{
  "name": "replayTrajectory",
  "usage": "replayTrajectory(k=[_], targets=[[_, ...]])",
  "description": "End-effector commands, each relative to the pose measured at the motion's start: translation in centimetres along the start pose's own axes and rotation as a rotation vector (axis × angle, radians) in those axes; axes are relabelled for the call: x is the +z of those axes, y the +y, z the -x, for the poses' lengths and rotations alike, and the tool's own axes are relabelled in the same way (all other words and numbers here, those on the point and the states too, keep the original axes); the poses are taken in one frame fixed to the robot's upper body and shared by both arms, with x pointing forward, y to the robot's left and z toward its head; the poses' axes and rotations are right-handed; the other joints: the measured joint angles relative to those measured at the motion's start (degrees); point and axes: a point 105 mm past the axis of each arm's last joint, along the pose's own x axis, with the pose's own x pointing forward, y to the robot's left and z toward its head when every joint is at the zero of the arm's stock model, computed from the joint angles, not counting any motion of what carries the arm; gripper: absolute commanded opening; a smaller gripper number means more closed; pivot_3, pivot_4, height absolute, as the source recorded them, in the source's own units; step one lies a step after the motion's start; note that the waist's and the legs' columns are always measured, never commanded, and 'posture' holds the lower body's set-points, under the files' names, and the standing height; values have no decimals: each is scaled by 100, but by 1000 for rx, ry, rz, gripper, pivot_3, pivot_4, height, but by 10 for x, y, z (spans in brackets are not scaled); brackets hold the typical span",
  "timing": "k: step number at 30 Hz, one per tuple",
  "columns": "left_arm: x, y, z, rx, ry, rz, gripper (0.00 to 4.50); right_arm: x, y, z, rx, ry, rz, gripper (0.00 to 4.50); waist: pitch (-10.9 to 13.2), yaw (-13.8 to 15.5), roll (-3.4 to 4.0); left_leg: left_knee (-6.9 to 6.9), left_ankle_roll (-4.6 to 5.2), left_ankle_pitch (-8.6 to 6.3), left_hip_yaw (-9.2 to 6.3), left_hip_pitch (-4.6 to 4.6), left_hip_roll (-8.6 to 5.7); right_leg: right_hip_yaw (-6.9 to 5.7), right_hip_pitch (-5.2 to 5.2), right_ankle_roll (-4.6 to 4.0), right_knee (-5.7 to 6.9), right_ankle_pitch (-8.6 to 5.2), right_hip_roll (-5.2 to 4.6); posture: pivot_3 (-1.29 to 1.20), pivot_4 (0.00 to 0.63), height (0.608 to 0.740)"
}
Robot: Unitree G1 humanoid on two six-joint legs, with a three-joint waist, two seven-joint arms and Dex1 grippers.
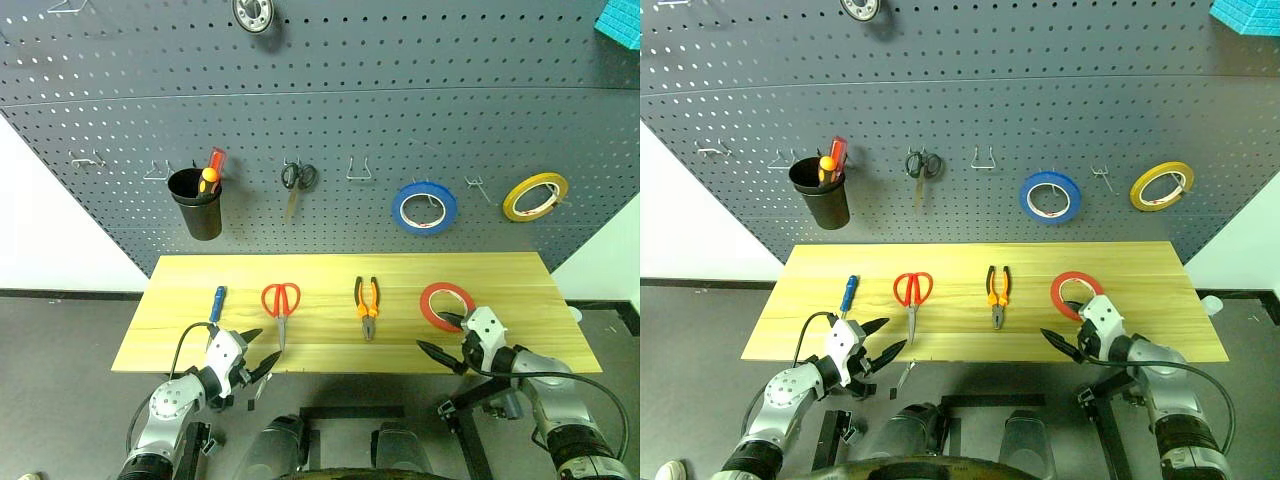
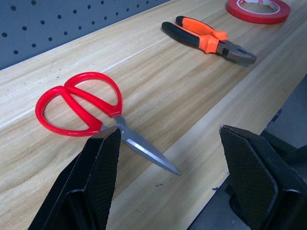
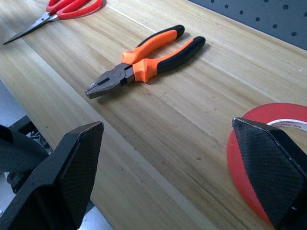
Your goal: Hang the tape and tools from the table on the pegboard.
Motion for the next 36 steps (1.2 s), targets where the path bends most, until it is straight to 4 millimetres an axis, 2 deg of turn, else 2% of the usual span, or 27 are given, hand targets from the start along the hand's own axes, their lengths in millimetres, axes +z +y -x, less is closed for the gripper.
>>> replayTrajectory(k=[1,10,26,36], targets=[[6,2,-1,3,-24,-23,3423,7,-9,3,-17,-23,34,4500,0,-1,0,0,0,0,0,0,0,0,0,0,0,0,0,-27,50,728],[6,1,-2,3,-25,-23,3423,2,-9,3,-17,-14,31,4500,0,-4,0,0,0,0,-1,0,0,0,0,0,0,0,0,-25,50,728],[7,2,-3,5,-28,-23,3423,7,-9,-2,-5,-16,30,4500,0,-1,0,0,0,0,-1,1,0,0,0,1,1,1,0,-27,46,728],[8,4,-5,9,-27,-25,3423,3,-10,0,-4,-1,22,4500,-1,-1,1,0,0,0,-1,1,0,0,0,8,1,4,0,-29,43,728]])
